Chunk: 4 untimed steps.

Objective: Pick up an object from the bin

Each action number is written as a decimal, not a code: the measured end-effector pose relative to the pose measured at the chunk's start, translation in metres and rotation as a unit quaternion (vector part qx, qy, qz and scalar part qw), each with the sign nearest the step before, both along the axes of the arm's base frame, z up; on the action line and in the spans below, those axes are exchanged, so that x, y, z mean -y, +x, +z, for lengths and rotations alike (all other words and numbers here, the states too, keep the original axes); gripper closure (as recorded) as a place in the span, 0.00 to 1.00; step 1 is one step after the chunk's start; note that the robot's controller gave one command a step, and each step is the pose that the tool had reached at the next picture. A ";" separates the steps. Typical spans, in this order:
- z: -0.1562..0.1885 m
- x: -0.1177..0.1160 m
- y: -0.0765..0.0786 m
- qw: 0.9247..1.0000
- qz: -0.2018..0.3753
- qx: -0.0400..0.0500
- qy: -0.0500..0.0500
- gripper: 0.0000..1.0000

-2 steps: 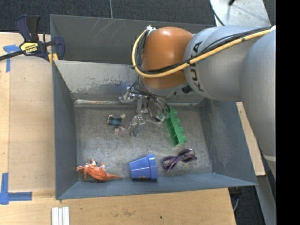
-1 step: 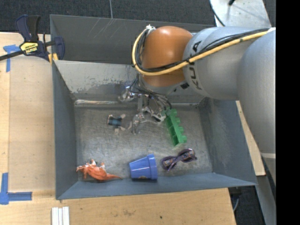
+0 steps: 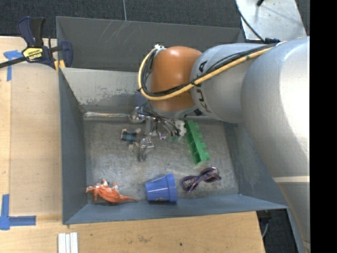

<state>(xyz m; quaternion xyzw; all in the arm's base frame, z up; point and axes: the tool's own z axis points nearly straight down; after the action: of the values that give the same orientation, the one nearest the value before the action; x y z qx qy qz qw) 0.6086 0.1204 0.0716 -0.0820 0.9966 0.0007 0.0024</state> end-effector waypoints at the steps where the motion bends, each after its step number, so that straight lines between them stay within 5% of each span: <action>1: 0.006 0.000 0.000 1.000 -0.011 0.009 0.003 1.00; 3: 0.007 0.000 0.000 1.000 -0.011 0.009 0.002 1.00; 4: 0.014 0.000 -0.003 1.000 -0.011 0.001 0.000 1.00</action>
Offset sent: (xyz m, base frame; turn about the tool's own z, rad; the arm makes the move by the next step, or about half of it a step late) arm 0.0000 0.0000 0.0000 0.0000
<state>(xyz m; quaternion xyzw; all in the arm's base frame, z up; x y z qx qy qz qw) 0.6056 0.1202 0.0854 -0.0714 0.9974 0.0009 0.0031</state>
